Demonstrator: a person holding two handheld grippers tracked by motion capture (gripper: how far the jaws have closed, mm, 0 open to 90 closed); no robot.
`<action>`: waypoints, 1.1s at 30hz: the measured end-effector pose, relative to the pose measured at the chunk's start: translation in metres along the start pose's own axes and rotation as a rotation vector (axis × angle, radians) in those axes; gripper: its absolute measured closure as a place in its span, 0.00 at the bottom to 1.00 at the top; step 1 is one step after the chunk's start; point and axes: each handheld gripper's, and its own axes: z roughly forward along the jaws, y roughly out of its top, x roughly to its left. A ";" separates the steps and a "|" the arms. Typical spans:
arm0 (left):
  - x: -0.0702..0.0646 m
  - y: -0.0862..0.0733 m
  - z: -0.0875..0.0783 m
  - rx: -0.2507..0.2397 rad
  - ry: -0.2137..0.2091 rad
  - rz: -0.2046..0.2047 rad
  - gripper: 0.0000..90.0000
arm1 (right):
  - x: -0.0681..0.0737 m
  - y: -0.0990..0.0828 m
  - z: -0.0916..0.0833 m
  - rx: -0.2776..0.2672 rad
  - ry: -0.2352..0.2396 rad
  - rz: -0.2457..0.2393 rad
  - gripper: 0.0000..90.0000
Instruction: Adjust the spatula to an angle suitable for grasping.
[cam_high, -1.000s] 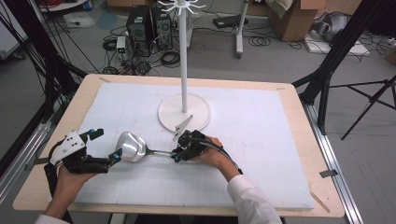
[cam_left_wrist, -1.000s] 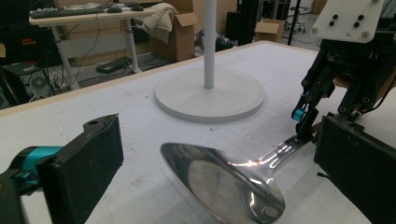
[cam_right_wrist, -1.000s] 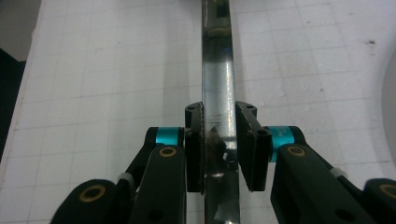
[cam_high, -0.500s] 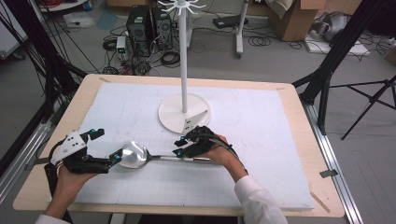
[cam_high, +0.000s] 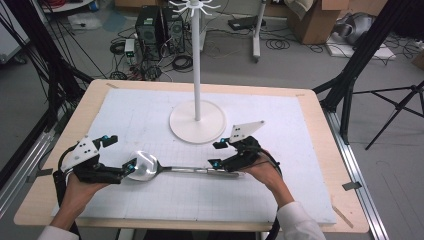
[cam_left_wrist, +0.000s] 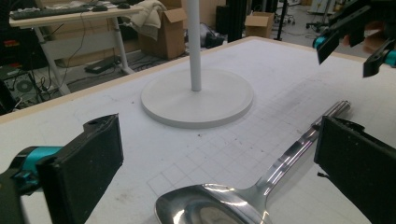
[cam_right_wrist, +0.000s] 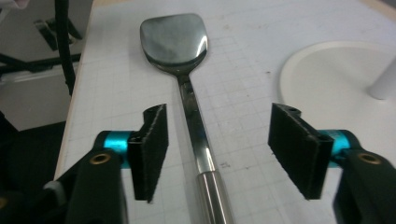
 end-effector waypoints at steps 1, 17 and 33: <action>0.000 0.002 0.001 0.002 -0.004 0.003 0.02 | 0.000 -0.001 -0.005 -0.010 -0.013 -0.002 0.28; 0.003 0.032 0.026 0.101 -0.126 0.108 0.02 | 0.010 -0.051 -0.067 -0.160 -0.165 0.069 0.00; -0.004 0.052 0.070 0.326 -0.311 0.233 0.02 | 0.011 -0.075 -0.093 -0.254 -0.266 0.095 0.00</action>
